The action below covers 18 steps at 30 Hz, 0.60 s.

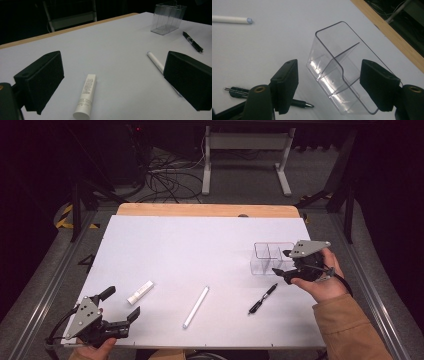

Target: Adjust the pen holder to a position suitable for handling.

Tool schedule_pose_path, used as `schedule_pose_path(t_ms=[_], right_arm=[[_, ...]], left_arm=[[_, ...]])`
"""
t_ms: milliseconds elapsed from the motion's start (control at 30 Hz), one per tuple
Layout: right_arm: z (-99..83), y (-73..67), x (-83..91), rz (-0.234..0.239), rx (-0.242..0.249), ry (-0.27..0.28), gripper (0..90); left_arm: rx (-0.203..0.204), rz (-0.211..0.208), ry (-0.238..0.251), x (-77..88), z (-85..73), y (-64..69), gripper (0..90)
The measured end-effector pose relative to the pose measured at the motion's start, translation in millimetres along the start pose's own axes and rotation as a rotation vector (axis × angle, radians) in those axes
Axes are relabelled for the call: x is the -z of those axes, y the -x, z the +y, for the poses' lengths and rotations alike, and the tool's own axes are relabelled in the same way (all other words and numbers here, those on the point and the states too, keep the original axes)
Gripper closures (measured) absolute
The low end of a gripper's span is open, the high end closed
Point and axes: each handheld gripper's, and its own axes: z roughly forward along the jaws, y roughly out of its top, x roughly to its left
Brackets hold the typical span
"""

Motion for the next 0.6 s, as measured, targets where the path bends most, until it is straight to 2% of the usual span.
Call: schedule_pose_path(t_ms=[100, 167, 233, 300, 433, 467, 500, 600], right_arm=[[0.7, 1.5, -1.9, 0.017, 0.015, -0.021, 36.0], [1.5, 2.0, -3.8, 0.017, 0.040, -0.031, 36.9], [2.4, 3.4, -7.2, 0.039, 0.063, -0.047, 40.1], [2.5, 3.5, -9.1, 0.042, 0.061, -0.045, 40.3], [3.3, 10.2, -16.4, 0.040, 0.105, -0.068, 42.1], [3.7, 11.1, -18.5, 0.040, 0.094, -0.083, 44.3], [3.6, 13.2, -21.0, 0.057, 0.107, -0.102, 45.4], [4.2, 18.9, -31.3, 0.059, 0.128, -0.144, 48.1]], left_arm=[[-0.001, 0.002, -0.001, 0.0, 0.0, 0.3, 3.8], [-0.001, 0.003, 0.000, 0.1, 0.1, 0.1, 3.8], [0.000, 0.003, 0.000, 0.0, 0.0, 0.1, 3.9], [-0.001, 0.002, 0.000, -0.2, -0.1, 0.2, 3.9], [-0.001, 0.003, 0.000, -0.3, -0.1, 0.3, 3.9], [0.000, 0.003, 0.001, -0.4, -0.1, 0.3, 3.9], [0.002, 0.003, -0.001, -0.5, -0.2, 0.2, 3.9], [0.003, 0.004, -0.002, -0.5, -0.4, -0.1, 3.9]])
